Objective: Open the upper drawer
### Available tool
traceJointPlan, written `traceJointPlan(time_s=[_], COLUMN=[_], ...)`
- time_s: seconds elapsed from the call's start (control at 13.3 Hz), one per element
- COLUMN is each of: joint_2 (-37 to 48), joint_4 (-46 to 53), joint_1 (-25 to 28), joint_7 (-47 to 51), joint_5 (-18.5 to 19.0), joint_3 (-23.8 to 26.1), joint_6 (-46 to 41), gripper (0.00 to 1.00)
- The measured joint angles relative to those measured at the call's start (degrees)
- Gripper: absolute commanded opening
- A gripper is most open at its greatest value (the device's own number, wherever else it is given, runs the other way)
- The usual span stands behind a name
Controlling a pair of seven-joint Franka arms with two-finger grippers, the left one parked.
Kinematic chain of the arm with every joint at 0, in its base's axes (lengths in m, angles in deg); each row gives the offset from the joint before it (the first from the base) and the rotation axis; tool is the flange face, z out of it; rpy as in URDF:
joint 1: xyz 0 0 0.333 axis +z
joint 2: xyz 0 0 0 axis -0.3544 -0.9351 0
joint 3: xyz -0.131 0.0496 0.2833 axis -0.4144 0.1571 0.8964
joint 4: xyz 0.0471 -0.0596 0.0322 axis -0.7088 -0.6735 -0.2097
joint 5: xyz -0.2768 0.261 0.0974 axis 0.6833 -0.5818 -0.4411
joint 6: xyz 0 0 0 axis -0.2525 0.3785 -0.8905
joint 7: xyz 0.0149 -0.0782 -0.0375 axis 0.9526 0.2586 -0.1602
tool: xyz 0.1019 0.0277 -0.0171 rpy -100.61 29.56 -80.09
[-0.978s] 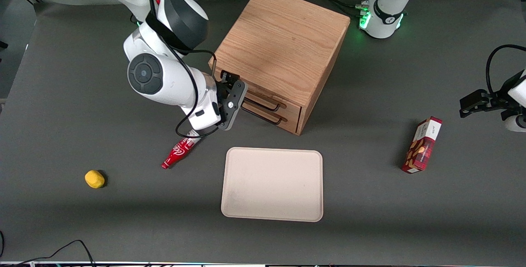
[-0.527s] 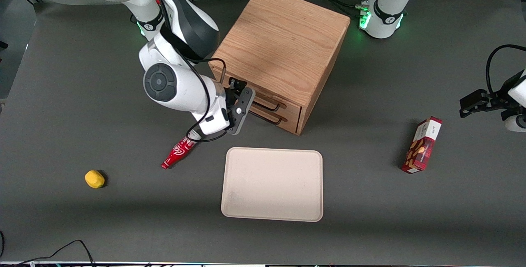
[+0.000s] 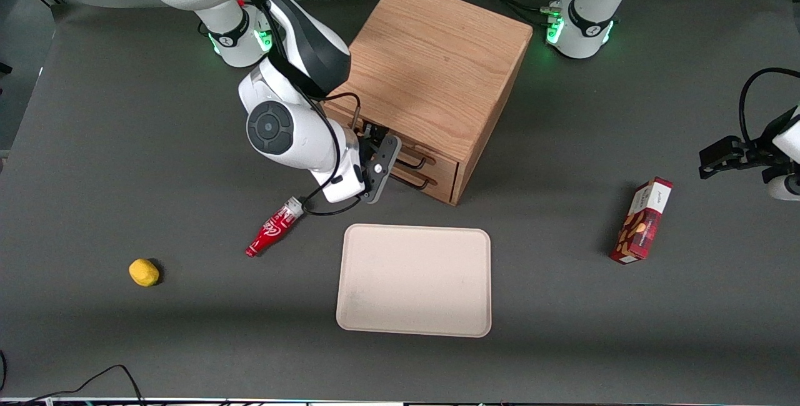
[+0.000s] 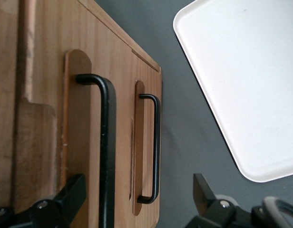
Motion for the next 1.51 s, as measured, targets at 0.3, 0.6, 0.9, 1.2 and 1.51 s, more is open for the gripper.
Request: traceJointPlan(time_s=[0.3, 0.6, 0.9, 1.2, 1.51], joint_2=[-0.52, -3.06, -6.33, -8.93, -11.4], joint_4=[0.1, 4.51, 10.13, 15.24, 17.67], joint_1=[-0.21, -1.0, -1.34, -1.47, -2.48], joint_7=[-0.68, -2.88, -6.15, -8.7, -10.0], joint_5=[3.23, 7.94, 8.39, 8.73, 8.77], joint_3=[-0.13, -0.96, -4.16, -7.8, -10.24], joint_6=[1.16, 1.44, 1.5, 1.53, 4.81], gripper=[1.0, 1.0, 1.0, 1.0, 1.0])
